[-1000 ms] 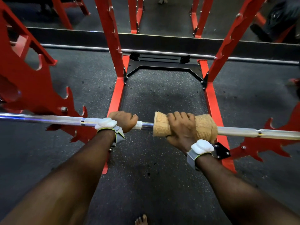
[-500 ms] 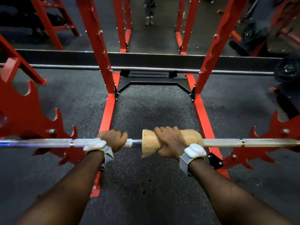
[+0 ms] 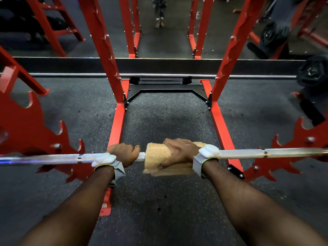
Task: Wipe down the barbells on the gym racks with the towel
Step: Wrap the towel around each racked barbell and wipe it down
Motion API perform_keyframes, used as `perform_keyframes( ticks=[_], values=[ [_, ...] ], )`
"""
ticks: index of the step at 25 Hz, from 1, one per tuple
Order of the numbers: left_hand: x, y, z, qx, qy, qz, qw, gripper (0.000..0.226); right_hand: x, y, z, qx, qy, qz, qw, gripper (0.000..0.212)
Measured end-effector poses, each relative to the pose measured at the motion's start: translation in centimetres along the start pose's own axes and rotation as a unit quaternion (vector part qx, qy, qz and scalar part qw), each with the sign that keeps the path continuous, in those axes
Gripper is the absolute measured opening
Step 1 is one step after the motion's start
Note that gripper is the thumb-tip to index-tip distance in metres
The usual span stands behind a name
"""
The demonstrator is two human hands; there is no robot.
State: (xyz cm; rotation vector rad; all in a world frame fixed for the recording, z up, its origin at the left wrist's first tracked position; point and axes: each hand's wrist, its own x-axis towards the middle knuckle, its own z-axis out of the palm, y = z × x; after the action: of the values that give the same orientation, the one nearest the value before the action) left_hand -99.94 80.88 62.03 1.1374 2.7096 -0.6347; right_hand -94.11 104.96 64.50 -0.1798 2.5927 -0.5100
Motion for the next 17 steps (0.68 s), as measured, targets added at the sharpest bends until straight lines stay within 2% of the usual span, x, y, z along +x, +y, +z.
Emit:
perform_keyframes(
  ticks=[3, 6, 9, 11, 14, 17],
  values=[
    [0.0, 0.2, -0.1, 0.009, 0.005, -0.003, 1.0, 0.042, -0.7, 1.7, -0.7, 0.012, -0.049, 0.037, 0.998, 0.069],
    [0.1, 0.2, 0.1, 0.008, 0.012, -0.001, 1.0, 0.037, 1.0, 1.5, -1.5, 0.07, -0.102, 0.067, 0.99, 0.081],
    [0.1, 0.3, -0.1, 0.009, 0.017, -0.01, 1.0, 0.032, 2.3, -0.1, -0.5, 0.046, -0.062, 0.062, 0.995, 0.081],
    [0.0, 0.5, -0.2, 0.002, 0.013, -0.019, 1.0, 0.033, 1.5, -1.0, 0.7, -0.033, 0.011, 0.026, 0.999, 0.07],
    [0.0, 0.6, -0.2, 0.0, 0.005, -0.018, 1.0, 0.035, -0.8, -0.9, 2.2, -0.133, 0.127, -0.024, 0.983, 0.072],
    [0.0, 0.4, -0.3, 0.001, 0.002, -0.017, 1.0, 0.033, -1.4, 1.3, 1.3, -0.1, 0.075, -0.039, 0.991, 0.081]
  ],
)
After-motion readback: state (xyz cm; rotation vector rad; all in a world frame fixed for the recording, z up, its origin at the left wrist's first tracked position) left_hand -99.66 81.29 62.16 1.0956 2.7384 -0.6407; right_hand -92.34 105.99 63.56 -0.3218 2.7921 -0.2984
